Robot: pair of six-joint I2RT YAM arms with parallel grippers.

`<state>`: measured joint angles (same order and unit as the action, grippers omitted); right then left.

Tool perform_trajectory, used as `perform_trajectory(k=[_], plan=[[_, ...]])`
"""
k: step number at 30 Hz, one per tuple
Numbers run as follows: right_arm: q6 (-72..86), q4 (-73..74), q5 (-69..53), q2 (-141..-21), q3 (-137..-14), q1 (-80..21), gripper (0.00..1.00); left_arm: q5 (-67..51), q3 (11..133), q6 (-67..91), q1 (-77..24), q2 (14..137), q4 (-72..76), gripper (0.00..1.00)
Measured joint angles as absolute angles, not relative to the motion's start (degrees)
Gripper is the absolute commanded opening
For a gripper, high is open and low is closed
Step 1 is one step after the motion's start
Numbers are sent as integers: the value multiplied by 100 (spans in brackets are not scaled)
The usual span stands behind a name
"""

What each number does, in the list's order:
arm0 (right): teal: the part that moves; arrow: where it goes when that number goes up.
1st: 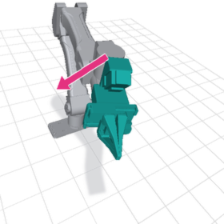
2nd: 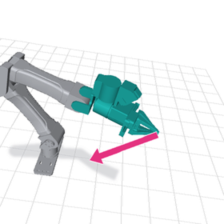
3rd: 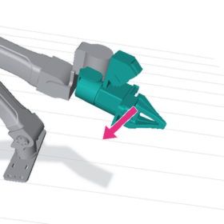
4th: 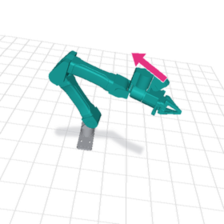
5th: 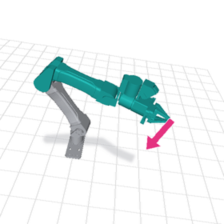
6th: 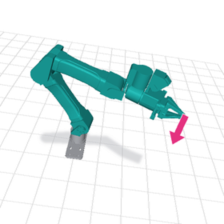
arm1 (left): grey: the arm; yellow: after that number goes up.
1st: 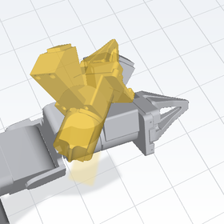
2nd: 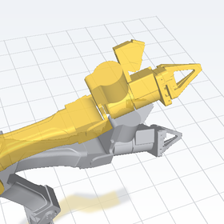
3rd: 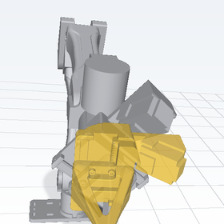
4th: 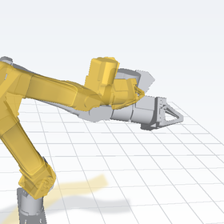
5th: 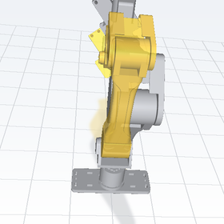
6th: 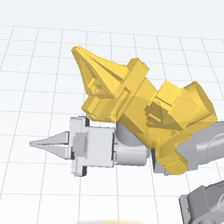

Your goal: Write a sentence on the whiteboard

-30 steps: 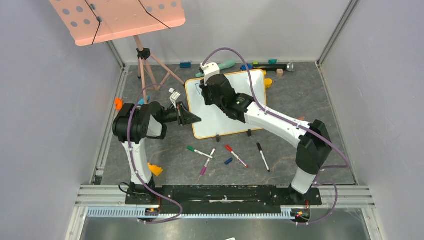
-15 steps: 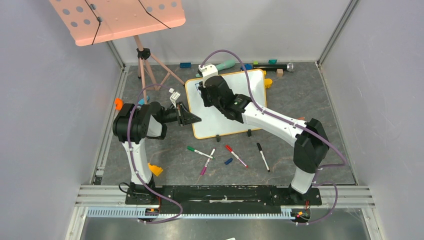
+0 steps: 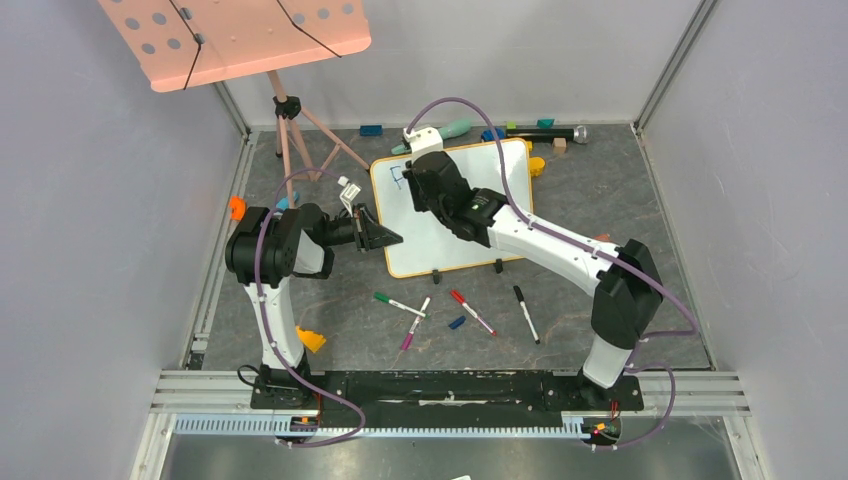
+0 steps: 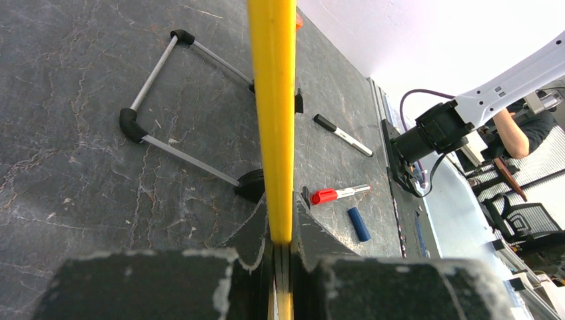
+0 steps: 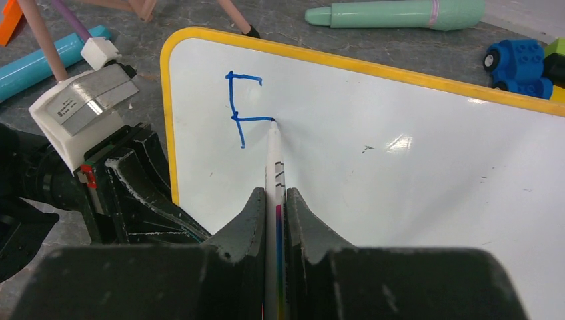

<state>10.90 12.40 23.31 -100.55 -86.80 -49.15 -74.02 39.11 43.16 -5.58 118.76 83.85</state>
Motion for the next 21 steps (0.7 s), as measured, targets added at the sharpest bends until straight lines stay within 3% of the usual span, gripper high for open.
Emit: perform_trajectory(k=[21], plan=[[1079, 884, 1656, -9209, -8132, -4648, 0, -7422, 3911, 4313, -561, 11876, 8409, 2]])
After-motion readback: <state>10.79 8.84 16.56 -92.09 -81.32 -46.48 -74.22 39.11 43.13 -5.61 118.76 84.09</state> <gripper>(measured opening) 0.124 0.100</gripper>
